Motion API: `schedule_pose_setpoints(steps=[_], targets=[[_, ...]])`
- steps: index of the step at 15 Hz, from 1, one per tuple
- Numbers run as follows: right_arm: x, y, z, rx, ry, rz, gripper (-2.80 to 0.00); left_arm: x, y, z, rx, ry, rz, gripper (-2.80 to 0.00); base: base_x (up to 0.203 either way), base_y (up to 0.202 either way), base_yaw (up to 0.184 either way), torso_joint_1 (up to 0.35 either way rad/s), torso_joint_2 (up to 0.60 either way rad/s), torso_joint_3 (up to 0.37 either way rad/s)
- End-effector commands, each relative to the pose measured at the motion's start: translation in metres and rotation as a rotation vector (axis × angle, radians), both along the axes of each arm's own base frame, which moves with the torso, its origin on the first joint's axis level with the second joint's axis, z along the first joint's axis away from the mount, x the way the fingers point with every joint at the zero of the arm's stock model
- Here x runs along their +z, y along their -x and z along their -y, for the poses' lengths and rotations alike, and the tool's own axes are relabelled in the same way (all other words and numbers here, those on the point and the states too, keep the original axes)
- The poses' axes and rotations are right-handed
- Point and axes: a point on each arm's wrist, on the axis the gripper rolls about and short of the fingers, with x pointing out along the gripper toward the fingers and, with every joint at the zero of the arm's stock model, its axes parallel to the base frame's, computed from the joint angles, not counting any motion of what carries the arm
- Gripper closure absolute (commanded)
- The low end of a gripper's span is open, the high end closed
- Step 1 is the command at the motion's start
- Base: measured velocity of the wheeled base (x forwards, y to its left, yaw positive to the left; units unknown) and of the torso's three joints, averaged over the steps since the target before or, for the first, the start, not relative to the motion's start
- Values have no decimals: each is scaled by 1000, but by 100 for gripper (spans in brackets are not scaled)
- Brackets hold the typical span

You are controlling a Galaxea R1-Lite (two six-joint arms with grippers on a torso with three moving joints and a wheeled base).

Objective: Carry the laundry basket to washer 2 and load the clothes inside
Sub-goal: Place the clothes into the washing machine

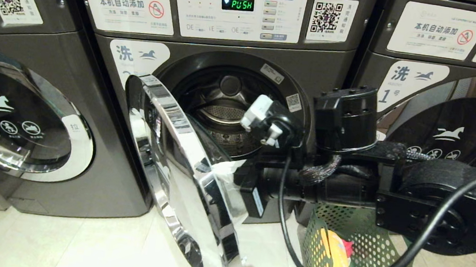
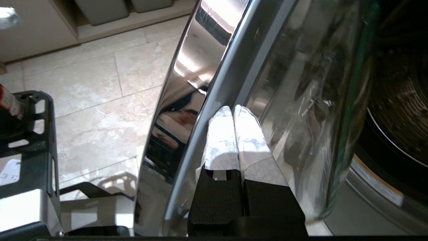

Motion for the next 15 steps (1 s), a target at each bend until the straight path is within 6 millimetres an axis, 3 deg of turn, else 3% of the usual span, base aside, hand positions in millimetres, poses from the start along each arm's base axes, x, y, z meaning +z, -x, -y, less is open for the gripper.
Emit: schedule_pose_setpoints(steps=[1, 4, 6, 7, 8, 10, 15], targets=[[-9, 1, -27, 57, 4, -4, 0, 0, 0, 0, 1, 0, -1, 0, 0, 0, 0, 0, 0, 0], [5, 22, -84, 171, -60, 46, 0, 0, 0, 0, 1, -1, -1, 0, 0, 0, 0, 0, 0, 0], [3, 41, -127, 235, -78, 59, 0, 0, 0, 0, 1, 0, -1, 0, 0, 0, 0, 0, 0, 0], [1, 49, -138, 241, -79, 61, 0, 0, 0, 0, 1, -1, -2, 0, 0, 0, 0, 0, 0, 0], [4, 49, -137, 217, -79, 63, 0, 0, 0, 0, 1, 0, -3, 0, 0, 0, 0, 0, 0, 0], [24, 47, -112, 142, -111, 41, 0, 0, 0, 0, 1, -1, -1, 0, 0, 0, 0, 0, 0, 0], [14, 57, -51, 43, -53, -27, 0, 0, 0, 0, 1, -3, -1, 0, 0, 0, 0, 0, 0, 0]])
